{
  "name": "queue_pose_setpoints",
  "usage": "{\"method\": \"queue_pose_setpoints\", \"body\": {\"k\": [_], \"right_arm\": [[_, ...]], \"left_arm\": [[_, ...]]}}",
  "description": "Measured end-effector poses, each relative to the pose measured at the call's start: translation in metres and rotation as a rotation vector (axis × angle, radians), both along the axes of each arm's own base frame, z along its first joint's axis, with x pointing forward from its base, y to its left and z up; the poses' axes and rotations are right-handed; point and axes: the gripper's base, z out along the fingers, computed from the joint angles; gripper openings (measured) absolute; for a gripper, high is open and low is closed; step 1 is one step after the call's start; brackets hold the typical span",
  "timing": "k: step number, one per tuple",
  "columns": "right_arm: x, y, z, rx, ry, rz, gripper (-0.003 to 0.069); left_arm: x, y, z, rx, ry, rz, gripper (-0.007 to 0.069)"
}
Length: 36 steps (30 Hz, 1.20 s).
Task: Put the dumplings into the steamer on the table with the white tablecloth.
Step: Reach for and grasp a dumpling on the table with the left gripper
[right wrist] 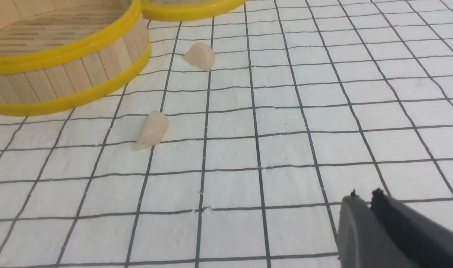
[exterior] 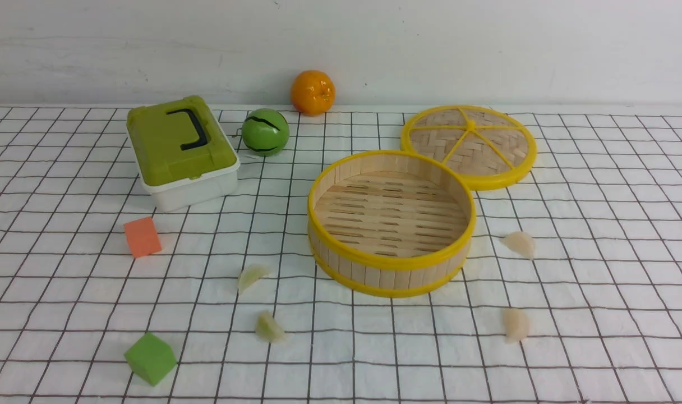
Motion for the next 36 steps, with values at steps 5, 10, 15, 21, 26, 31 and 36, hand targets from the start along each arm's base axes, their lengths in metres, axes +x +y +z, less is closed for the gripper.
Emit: {"method": "queue_pose_setpoints", "body": {"k": [5,10,15,21,26,31,36], "right_arm": [[0.0,0.0,0.0,0.0,0.0,0.0,0.006],[0.0,0.0,0.0,0.0,0.0,0.0,0.0067],[0.0,0.0,0.0,0.0,0.0,0.0,0.0073],[0.0,0.0,0.0,0.0,0.0,0.0,0.0083],[0.0,0.0,0.0,0.0,0.0,0.0,0.0084],[0.0,0.0,0.0,-0.001,-0.004,0.0,0.0086],[0.002,0.0,0.004,-0.001,-0.077,-0.004,0.0092]], "left_arm": [[0.0,0.0,0.0,0.0,0.0,0.0,0.0239],[0.0,0.0,0.0,0.0,0.0,0.0,0.0239],[0.0,0.0,0.0,0.0,0.0,0.0,0.0239],[0.0,0.0,0.0,0.0,0.0,0.0,0.0239],[0.0,0.0,0.001,-0.001,-0.016,0.0,0.0239],[0.002,-0.001,0.008,-0.037,-0.092,-0.001,0.0239],[0.004,-0.001,0.023,-0.053,-0.259,0.002,0.0239]]}}
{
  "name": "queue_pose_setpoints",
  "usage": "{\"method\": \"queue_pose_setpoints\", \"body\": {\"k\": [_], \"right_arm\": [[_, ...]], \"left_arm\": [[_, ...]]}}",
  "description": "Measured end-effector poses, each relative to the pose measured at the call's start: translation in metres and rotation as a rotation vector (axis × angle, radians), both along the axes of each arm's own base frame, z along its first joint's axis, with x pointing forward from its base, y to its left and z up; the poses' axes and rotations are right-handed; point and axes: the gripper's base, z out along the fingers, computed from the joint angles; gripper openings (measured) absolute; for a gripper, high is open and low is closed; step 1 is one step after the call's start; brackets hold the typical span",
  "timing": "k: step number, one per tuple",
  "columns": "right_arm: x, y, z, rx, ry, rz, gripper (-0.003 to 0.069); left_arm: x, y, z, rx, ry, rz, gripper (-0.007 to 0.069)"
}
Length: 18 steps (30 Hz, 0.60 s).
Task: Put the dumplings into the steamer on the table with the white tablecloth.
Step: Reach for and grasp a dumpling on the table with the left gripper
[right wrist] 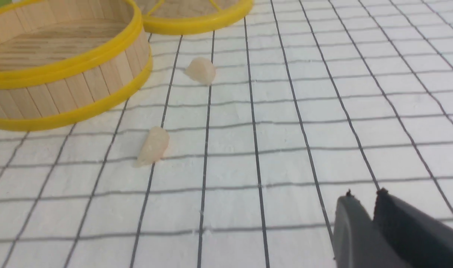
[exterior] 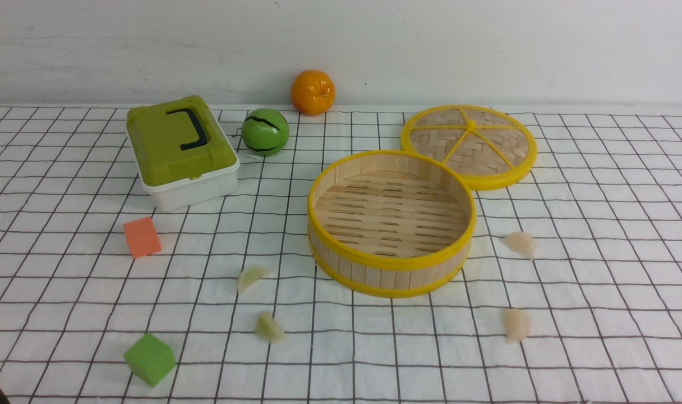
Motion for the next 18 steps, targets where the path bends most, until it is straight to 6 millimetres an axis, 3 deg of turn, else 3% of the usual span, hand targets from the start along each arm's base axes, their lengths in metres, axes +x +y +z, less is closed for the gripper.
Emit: {"method": "queue_pose_setpoints", "body": {"k": [7,13,18], "right_arm": [[0.002,-0.002,0.035,-0.008,-0.388,-0.017,0.0099],[-0.005,-0.002,0.058,0.081,-0.656,-0.018,0.0105],[-0.012,-0.003,0.07,0.312,-0.8,0.022,0.0113]], "left_arm": [[-0.003,0.001,0.029,-0.022,-0.32,0.012,0.0239],[-0.007,0.002,0.04,-0.048,-0.453,0.016,0.0239],[-0.014,0.005,0.054,-0.387,-0.6,-0.046,0.0239]]}}
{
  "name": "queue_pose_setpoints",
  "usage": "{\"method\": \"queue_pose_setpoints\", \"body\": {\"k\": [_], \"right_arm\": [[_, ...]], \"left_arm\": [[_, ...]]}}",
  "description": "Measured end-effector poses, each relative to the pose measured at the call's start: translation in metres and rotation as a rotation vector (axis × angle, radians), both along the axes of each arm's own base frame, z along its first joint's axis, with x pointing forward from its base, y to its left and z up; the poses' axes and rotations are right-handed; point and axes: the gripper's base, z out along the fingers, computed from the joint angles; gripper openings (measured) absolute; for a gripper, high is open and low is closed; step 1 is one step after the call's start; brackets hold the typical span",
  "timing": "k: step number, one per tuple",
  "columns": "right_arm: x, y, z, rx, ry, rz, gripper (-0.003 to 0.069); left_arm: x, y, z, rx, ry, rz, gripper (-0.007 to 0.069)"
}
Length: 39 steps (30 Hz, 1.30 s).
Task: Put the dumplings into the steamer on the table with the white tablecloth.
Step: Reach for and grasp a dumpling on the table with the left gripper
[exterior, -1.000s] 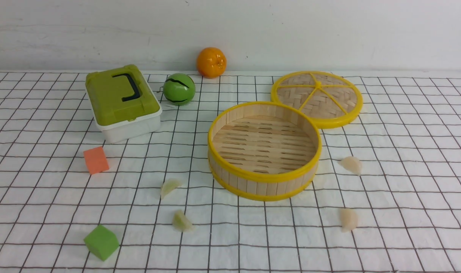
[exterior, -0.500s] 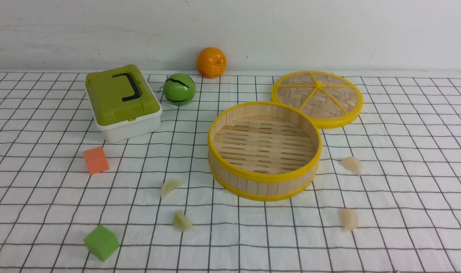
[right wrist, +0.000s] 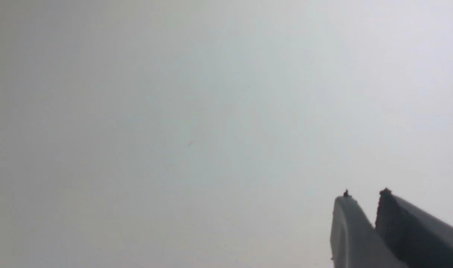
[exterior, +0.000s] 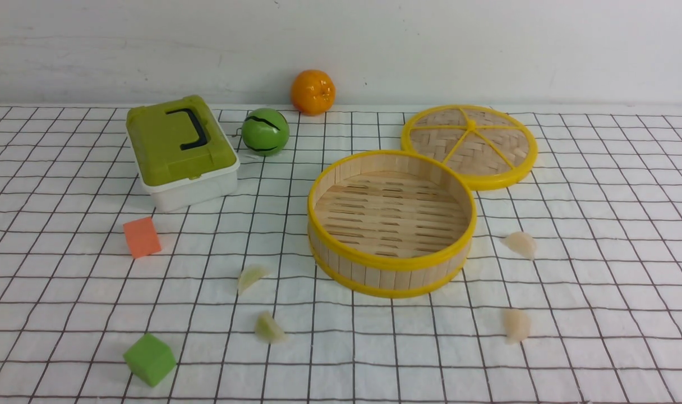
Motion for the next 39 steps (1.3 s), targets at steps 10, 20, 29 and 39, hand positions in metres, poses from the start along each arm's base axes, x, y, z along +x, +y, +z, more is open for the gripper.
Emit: {"method": "queue_pose_setpoints", "body": {"k": [10,20,29,39], "right_arm": [[-0.01,0.004,0.058,-0.058,0.017,0.008,-0.001],[0.036,-0.013,0.074,-0.281,0.905,-0.184,-0.0008],[0.064,0.013,0.033,-0.519,1.389,0.178,-0.0007],[0.091,0.037,0.024,-0.609,1.326,0.374,-0.0005]], "left_arm": [[-0.015,-0.006,0.089,0.083,0.048,-0.037,-0.0012],[0.086,-0.007,0.117,0.012,0.658,-0.02,-0.0013],[0.163,-0.068,0.089,0.388,1.302,-0.271,-0.0013],[0.25,-0.118,0.035,0.555,1.531,-0.362,0.0007]]}}
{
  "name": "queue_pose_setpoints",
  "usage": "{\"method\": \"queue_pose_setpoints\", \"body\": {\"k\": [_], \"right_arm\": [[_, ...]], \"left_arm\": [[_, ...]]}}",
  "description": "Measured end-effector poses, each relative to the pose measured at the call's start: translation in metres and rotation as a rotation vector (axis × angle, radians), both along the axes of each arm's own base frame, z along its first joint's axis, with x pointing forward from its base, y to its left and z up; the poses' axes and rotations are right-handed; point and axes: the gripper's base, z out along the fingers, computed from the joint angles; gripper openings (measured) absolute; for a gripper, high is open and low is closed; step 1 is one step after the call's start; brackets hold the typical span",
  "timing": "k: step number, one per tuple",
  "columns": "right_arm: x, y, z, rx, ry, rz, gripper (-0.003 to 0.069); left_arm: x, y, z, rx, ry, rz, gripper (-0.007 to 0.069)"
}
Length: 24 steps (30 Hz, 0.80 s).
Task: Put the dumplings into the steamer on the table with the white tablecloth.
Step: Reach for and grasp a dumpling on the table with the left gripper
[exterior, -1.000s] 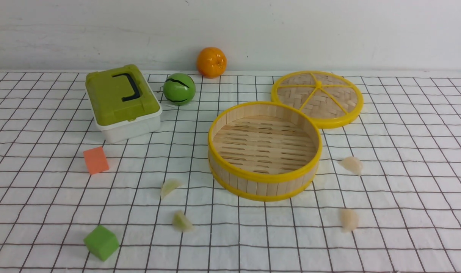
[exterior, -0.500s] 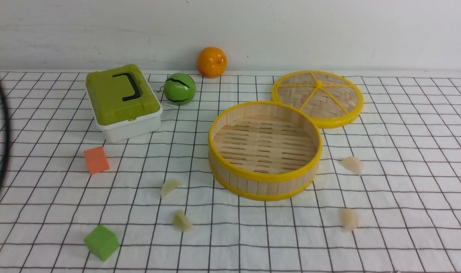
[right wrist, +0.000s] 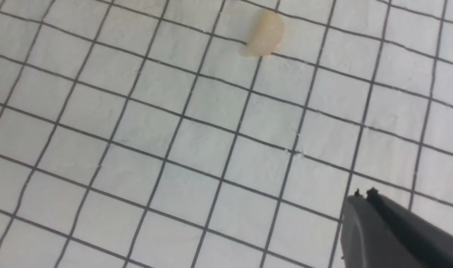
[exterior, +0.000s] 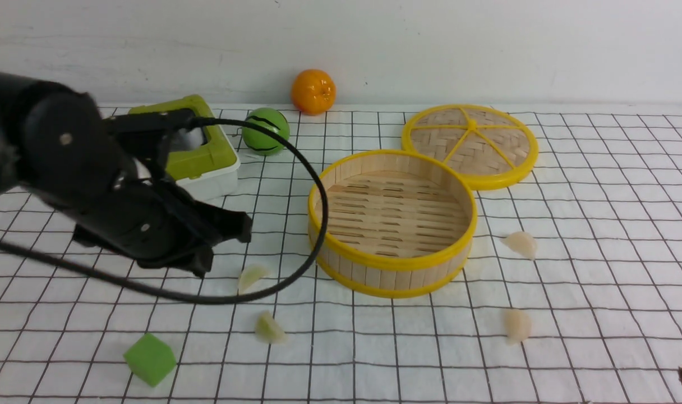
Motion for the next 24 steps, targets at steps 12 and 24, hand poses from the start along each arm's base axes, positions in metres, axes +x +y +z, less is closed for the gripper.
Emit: {"method": "queue_pose_setpoints", "body": {"k": [12,24], "right_arm": [[0.005,0.005,-0.014,0.054,0.007,-0.005,-0.0001],[0.006,0.006,-0.013,0.067,0.0,-0.003,0.0006]], "left_arm": [[0.095,-0.035,-0.069,0.279,-0.015,-0.449,0.0415],[0.111,-0.034,-0.115,0.323,0.08,-0.344,0.028]]}}
